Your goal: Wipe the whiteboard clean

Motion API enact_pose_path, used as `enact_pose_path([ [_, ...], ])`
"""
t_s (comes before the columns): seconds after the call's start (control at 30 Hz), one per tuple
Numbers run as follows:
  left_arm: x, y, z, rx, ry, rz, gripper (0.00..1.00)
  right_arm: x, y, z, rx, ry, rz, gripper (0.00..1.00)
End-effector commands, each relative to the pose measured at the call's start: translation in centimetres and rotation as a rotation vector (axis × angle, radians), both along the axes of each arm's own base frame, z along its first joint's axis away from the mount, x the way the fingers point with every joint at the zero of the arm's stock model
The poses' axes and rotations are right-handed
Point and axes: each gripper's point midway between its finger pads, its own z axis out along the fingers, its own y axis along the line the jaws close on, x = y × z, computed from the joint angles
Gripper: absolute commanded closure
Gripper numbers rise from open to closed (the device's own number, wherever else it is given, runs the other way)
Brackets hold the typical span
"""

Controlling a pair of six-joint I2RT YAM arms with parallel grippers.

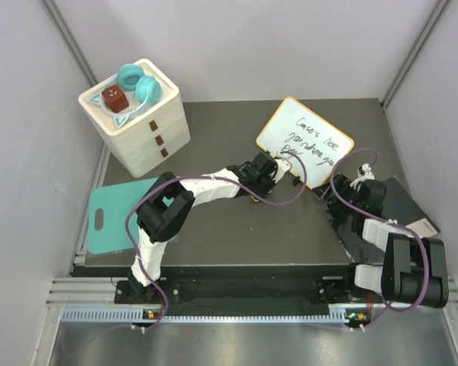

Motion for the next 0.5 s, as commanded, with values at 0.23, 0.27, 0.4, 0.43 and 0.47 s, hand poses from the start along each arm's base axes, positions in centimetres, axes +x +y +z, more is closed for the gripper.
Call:
enact_pose_path([
  [0.23, 3.8, -0.6, 10.2, -0.248, -0.112, 0.117, 1.00, 4.4, -0.3, 2.6, 0.058, -0.161, -0.004, 0.21],
  [0.27, 3.4, -1.1, 10.4, -0.286, -0.081, 0.087, 1.00, 4.5, -0.2, 2.7, 0.071, -0.166, -0.003, 0.23],
  [0.4, 4.1, -1.5, 11.5, -0.365, -0.062, 0.090, 1.00, 5.6, 0.4, 3.6, 0.110, -0.224, 0.028, 0.32],
  [0.43, 4.2, -1.6, 11.6, -0.368, -0.065, 0.090, 1.00, 5.9, 0.3, 3.7, 0.116, -0.222, 0.017, 0.32],
  [0.47, 4.1, -1.7, 11.7, -0.369, -0.064, 0.085, 1.00, 6.0, 0.2, 3.1, 0.118, -0.207, 0.013, 0.32],
])
